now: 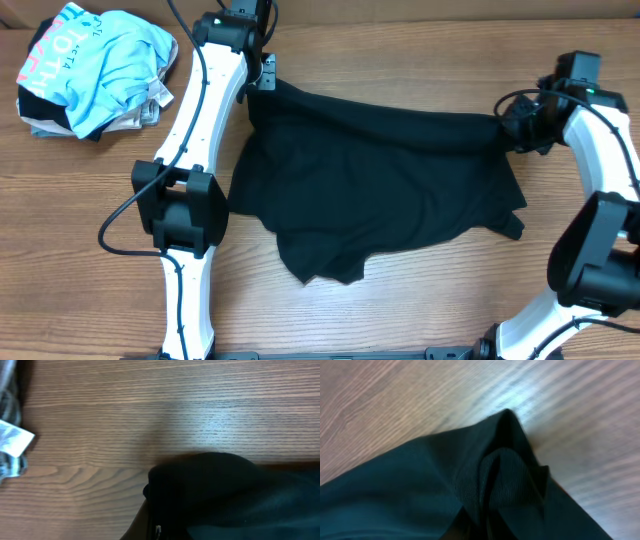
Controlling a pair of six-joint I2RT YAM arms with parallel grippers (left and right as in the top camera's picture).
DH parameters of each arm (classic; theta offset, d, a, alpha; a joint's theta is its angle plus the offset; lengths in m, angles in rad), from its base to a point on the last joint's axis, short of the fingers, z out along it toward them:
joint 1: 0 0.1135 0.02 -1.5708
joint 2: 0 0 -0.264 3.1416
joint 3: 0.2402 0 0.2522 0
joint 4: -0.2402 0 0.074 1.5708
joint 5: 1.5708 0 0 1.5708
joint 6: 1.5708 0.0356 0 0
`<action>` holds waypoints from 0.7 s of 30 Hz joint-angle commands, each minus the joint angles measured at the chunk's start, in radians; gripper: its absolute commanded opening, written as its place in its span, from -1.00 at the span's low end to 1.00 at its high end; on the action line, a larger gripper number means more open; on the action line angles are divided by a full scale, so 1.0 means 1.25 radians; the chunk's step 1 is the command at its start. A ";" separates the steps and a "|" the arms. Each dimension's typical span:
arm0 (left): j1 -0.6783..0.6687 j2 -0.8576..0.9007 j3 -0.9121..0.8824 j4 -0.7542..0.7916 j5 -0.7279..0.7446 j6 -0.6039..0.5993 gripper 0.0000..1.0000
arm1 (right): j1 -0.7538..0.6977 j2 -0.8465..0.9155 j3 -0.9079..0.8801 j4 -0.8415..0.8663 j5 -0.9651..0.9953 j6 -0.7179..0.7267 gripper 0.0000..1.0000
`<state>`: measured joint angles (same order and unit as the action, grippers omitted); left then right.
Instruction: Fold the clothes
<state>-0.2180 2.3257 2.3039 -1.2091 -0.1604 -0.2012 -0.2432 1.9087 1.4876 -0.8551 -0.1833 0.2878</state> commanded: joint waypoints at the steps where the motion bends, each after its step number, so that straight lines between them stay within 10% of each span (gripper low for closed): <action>1: 0.001 0.002 0.005 0.013 0.013 0.012 -0.91 | 0.016 -0.003 0.003 0.029 0.012 0.010 -0.84; 10: 0.001 0.002 0.005 0.023 0.013 0.012 -0.92 | 0.017 0.016 0.003 0.048 0.023 0.021 -0.33; 21: 0.001 0.002 0.005 0.023 0.019 0.012 -0.92 | 0.027 0.076 0.003 0.056 0.023 0.021 -0.19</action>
<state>-0.2180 2.3280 2.3032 -1.1835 -0.1486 -0.2012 -0.2199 1.9751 1.4872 -0.7959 -0.1646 0.3138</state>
